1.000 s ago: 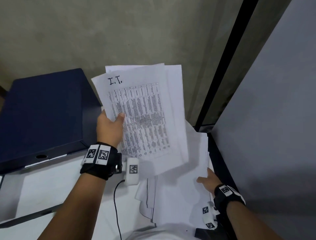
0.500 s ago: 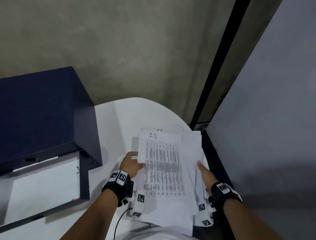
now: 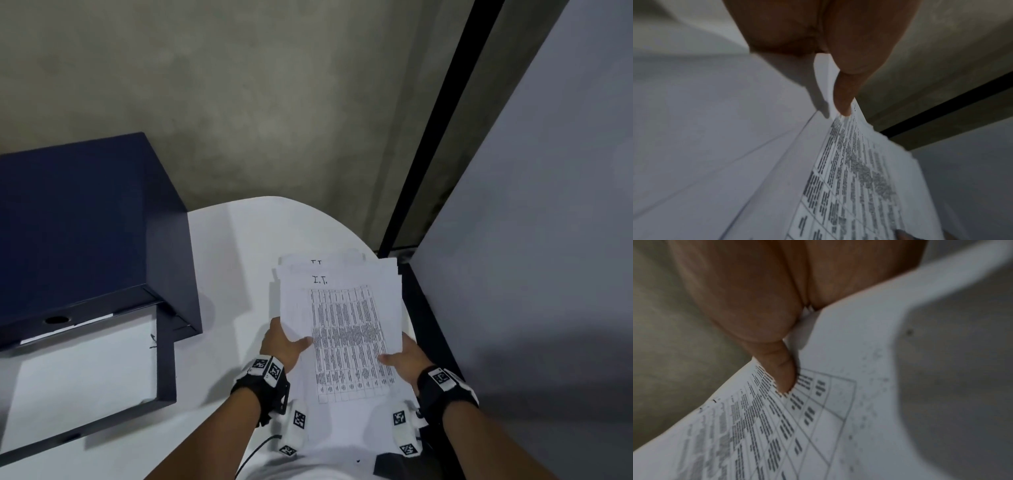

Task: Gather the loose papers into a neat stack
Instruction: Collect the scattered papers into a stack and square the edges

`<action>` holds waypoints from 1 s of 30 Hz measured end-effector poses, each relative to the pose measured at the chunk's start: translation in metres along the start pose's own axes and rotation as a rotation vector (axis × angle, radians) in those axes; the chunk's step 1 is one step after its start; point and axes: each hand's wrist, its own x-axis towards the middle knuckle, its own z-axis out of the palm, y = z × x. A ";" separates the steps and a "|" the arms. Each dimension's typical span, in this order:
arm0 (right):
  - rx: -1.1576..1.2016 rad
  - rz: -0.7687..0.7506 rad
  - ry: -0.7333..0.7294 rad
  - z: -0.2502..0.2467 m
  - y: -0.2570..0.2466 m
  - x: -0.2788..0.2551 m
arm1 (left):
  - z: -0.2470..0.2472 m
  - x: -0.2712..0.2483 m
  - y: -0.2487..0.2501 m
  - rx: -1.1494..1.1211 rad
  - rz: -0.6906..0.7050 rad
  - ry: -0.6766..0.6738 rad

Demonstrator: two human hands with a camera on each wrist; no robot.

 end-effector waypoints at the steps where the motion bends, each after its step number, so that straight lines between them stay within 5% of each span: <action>1: -0.017 -0.019 0.017 0.000 -0.003 -0.002 | -0.002 0.001 -0.001 0.010 -0.007 0.024; 4: 0.010 -0.086 0.020 -0.002 -0.015 -0.006 | -0.017 0.007 -0.003 -0.048 -0.031 0.126; 10: 0.055 -0.294 -0.011 -0.007 -0.075 -0.022 | -0.074 -0.007 0.029 -0.592 0.074 -0.146; 16: 0.072 -0.481 0.133 0.008 -0.133 -0.038 | -0.119 -0.031 0.078 -0.525 0.406 0.069; 30: 0.141 -0.474 0.161 0.027 -0.129 -0.038 | -0.123 -0.032 0.062 -0.589 0.404 0.057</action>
